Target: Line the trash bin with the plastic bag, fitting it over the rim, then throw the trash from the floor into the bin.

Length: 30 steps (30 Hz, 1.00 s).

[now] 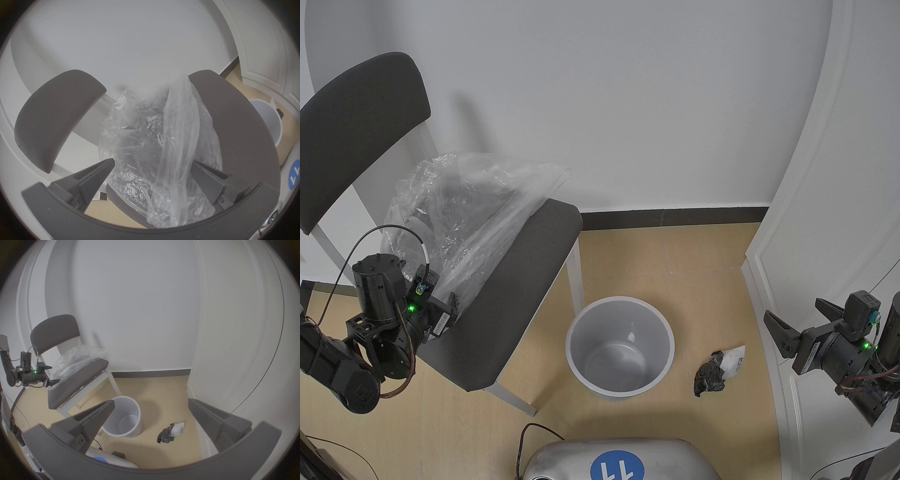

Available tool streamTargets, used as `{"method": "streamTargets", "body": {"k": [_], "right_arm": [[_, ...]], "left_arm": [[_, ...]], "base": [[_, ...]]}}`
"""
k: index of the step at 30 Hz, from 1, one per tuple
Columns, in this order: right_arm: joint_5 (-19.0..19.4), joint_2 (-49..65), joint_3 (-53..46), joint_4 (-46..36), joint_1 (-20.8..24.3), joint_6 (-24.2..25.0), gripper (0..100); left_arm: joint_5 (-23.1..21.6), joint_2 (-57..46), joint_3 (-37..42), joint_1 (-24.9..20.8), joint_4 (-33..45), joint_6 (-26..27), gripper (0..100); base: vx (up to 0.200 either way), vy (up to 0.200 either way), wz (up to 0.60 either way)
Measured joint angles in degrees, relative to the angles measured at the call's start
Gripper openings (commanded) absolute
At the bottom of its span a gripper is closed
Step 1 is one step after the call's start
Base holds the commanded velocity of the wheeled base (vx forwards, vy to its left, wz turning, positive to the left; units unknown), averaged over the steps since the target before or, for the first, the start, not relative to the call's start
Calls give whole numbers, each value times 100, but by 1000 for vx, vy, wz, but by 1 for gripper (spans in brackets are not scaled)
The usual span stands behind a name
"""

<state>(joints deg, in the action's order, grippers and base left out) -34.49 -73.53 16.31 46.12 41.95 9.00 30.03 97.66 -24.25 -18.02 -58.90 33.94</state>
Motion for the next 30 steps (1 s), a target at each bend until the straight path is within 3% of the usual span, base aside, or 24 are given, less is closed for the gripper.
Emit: {"method": "streamTargets", "body": {"k": [21,22,30], "right_arm": [[2,74,0,0,-39,-11,100],[2,77,0,0,-39,-11,100],[4,88,2,0,-59,-11,100]], "left_arm": [[2,243,-98,102,-16,-11,100],[0,251,-98,105,-18,-11,0],[-13,315,-89,112,-35,-88,0]], "base": [[0,0,0],[0,0,0],[0,0,0]]}}
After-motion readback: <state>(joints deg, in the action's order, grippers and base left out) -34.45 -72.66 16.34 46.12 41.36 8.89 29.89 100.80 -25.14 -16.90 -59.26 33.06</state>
